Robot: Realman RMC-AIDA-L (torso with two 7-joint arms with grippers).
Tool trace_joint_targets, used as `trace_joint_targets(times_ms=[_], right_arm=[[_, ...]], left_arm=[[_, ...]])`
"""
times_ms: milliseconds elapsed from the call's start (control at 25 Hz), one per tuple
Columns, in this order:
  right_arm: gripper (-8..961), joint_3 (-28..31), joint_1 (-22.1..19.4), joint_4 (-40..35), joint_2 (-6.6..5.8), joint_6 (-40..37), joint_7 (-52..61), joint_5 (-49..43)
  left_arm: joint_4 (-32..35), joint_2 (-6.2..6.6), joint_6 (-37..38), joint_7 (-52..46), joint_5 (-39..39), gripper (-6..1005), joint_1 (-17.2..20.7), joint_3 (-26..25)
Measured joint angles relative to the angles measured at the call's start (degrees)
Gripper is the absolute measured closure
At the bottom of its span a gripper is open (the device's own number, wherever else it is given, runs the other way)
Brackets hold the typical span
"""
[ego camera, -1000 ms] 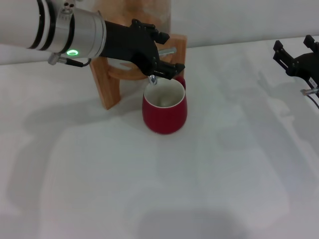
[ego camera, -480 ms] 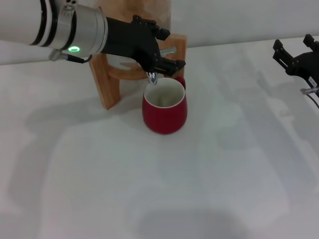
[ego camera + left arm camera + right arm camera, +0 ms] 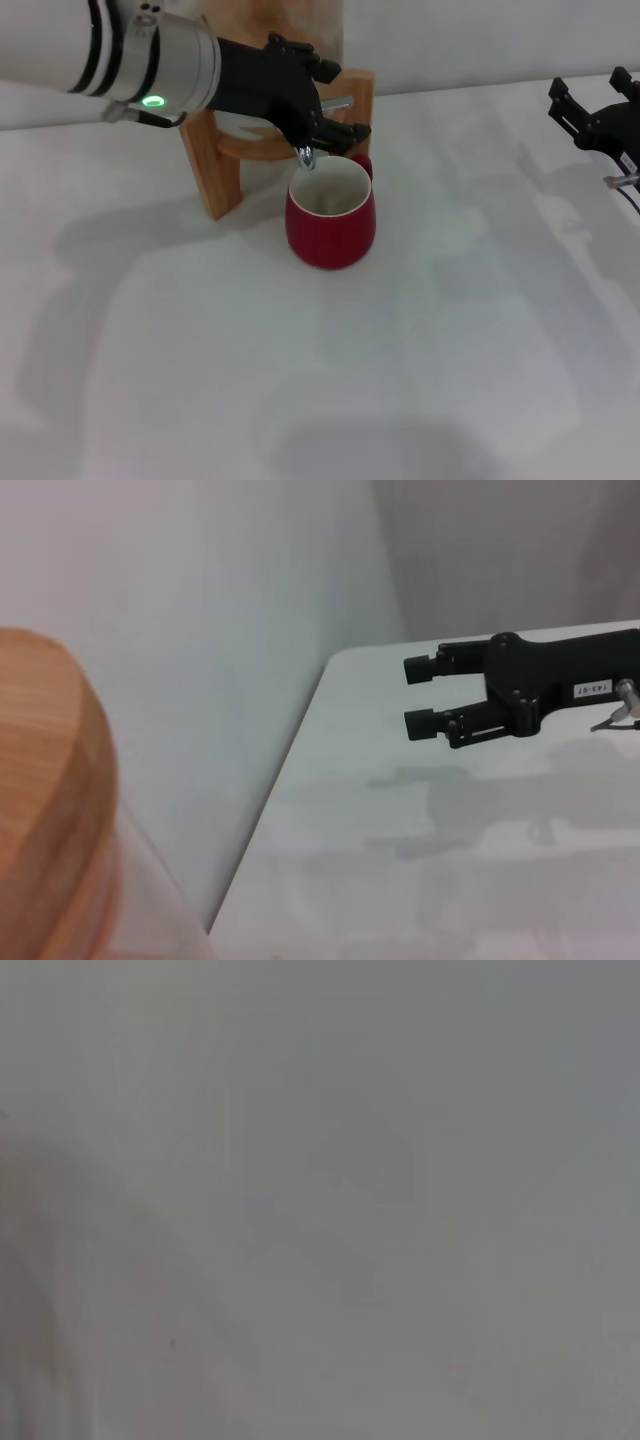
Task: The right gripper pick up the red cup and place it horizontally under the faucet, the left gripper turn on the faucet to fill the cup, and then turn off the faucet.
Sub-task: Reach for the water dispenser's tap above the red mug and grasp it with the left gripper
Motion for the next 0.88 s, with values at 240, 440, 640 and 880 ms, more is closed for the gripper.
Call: trace_joint_targets(times_ms=[240, 440, 640, 880], right_arm=[[123, 0.42, 0.14, 0.0, -0.04, 0.01, -0.25, 0.0], [123, 0.43, 0.17, 0.0, 0.03, 0.01, -0.33, 0.0], [123, 0.42, 0.18, 0.0, 0.08, 0.01, -0.35, 0.0], [123, 0.43, -0.09, 0.0, 0.1, 0.01, -0.39, 0.0]], left_arm=[[-0.96, 0.0, -0.75, 0.07, 0.04, 176, -0.43, 0.96], [-0.97, 0.0, -1.14, 0.09, 0.05, 176, -0.45, 1.65], [-0.96, 0.0, -1.66, 0.11, 0.05, 176, -0.48, 2.45], [-1.43, 0.0, -2.98, 0.13, 0.05, 177, -0.65, 4.27]])
